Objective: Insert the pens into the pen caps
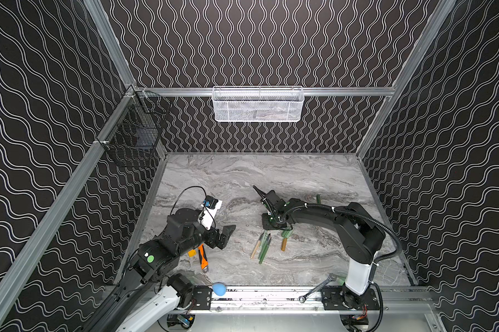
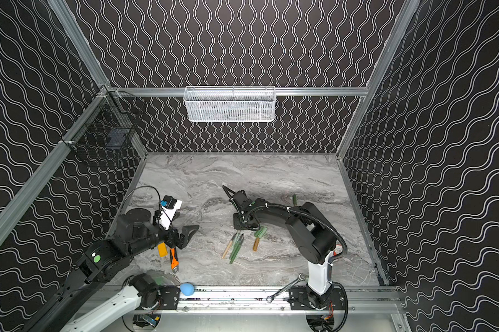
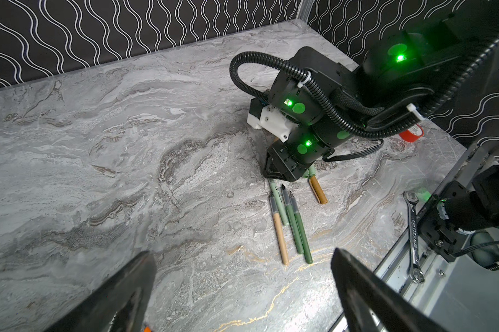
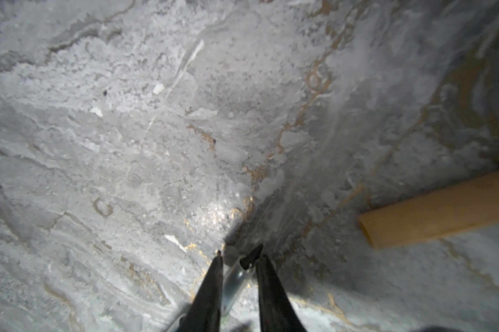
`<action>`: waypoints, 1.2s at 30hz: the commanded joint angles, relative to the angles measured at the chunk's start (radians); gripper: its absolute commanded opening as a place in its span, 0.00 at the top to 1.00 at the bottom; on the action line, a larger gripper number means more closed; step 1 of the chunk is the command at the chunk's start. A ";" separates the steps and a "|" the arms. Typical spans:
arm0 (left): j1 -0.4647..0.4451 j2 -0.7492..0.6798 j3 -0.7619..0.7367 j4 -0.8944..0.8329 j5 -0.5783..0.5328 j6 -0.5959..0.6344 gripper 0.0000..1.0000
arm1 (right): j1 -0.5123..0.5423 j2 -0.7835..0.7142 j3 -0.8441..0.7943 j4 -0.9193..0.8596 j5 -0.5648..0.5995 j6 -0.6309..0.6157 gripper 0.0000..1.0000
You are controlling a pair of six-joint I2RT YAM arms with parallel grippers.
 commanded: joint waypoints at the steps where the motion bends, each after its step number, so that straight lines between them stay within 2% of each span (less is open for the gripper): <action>1: 0.002 -0.003 0.000 0.025 0.001 0.004 0.01 | 0.003 0.004 -0.007 -0.002 -0.022 0.031 0.79; 23: 0.001 -0.002 -0.001 0.032 0.017 0.003 0.01 | 0.001 -0.016 -0.041 0.126 -0.087 0.079 0.90; 30: 0.001 -0.007 -0.013 0.087 0.133 -0.010 0.01 | -0.007 -0.112 -0.072 0.187 -0.068 0.018 0.89; 36: 0.002 0.033 -0.028 0.158 0.234 -0.065 0.02 | -0.017 -0.235 -0.104 0.284 -0.147 -0.065 0.89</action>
